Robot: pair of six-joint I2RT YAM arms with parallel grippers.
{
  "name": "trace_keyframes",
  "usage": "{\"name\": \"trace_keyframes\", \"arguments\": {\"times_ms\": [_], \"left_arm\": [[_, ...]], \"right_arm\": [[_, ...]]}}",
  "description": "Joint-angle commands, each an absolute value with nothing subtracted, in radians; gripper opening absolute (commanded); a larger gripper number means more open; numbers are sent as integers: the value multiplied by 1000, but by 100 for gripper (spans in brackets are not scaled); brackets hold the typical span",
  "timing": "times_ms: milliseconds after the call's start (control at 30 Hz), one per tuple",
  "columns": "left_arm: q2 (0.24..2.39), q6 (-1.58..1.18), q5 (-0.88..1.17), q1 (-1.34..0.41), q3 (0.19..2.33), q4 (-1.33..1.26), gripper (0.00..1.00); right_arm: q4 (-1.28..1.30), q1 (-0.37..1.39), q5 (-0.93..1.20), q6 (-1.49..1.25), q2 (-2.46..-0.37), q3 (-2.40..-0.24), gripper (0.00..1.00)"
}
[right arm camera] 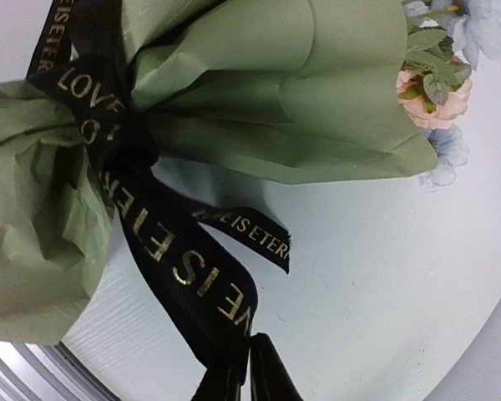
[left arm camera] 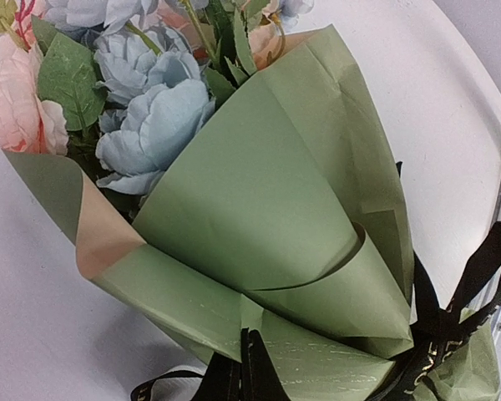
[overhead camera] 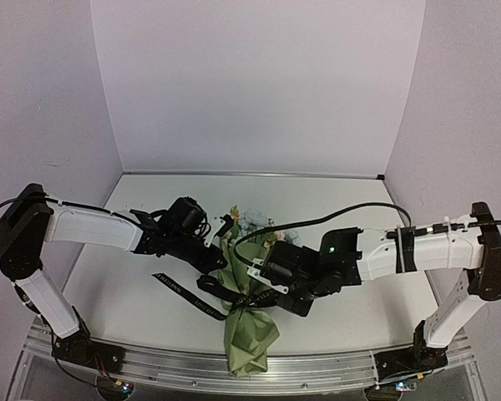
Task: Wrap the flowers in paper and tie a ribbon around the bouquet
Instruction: Cross the half-tied ribbon over the folded bouquet.
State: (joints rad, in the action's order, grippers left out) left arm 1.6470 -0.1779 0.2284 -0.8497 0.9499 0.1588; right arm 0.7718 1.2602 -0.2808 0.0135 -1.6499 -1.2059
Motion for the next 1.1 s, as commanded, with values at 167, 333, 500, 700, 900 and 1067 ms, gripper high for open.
{"name": "trace_keyframes", "arguments": {"times_ms": [167, 333, 500, 700, 900, 1067], "left_arm": [[1608, -148, 252, -842, 949, 154, 0], [1613, -147, 251, -842, 955, 155, 0], [1619, -150, 256, -842, 959, 151, 0], [1617, -149, 258, -841, 960, 155, 0], [1621, -150, 263, -841, 963, 155, 0], [1617, -152, 264, -841, 959, 153, 0]], "right_arm": [[724, 1261, -12, -77, -1570, -1143, 48], [667, 1233, 4, -240, -1486, -1047, 54], [421, 1168, 14, -409, -1450, -863, 55], [206, 1025, 80, -583, -1451, -758, 54], [194, 954, 187, -637, -1499, -827, 55], [271, 951, 329, -617, -1573, -923, 54]]}}
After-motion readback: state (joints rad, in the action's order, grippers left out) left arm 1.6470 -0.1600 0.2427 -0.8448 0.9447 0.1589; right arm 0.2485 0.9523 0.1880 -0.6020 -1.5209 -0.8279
